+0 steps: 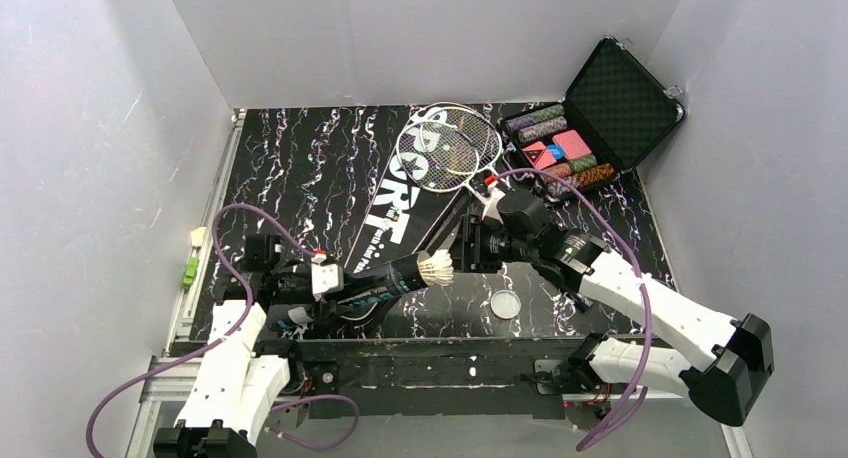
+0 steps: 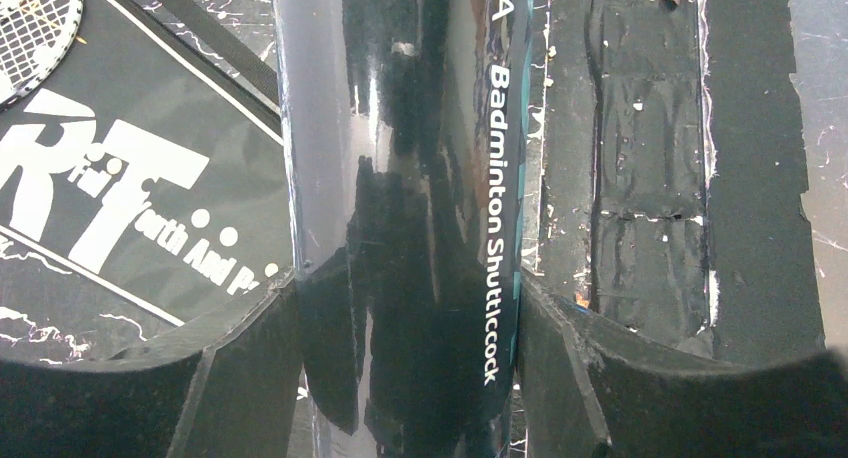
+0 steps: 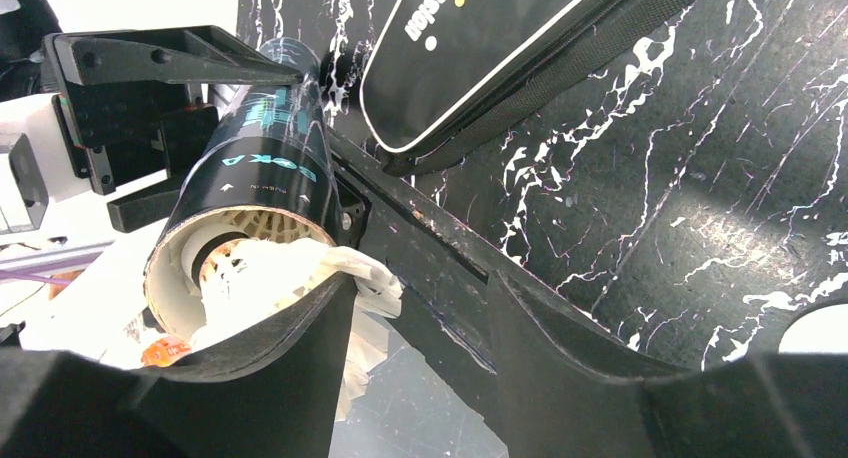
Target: Pack up the badminton gear
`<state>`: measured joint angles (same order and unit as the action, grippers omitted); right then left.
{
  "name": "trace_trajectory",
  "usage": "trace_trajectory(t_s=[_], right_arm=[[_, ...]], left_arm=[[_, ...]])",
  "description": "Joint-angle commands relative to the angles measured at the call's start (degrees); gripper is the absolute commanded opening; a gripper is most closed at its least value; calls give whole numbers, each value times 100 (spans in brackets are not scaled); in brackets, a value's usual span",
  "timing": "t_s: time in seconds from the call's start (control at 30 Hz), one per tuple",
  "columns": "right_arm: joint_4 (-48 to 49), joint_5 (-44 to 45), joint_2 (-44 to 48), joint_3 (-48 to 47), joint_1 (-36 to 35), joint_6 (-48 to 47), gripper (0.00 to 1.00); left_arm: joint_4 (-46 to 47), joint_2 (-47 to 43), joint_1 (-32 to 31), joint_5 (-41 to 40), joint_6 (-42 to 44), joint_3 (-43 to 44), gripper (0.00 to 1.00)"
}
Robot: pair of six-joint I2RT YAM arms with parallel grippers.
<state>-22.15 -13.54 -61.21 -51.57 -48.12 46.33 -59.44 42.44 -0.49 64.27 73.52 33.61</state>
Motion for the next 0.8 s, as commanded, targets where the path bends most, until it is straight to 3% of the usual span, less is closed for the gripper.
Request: trace_trajectory(t_s=[0.0, 0.43, 0.77], right_arm=[[188, 18, 65, -265, -92, -8, 59], [-463, -35, 257, -928, -131, -317, 59], [-546, -10, 140, -690, -163, -376, 60]], left_arm=[[100, -51, -6, 322, 0, 161, 0], [152, -34, -9, 271, -12, 124, 0], [146, -85, -9, 296, -57, 137, 0]])
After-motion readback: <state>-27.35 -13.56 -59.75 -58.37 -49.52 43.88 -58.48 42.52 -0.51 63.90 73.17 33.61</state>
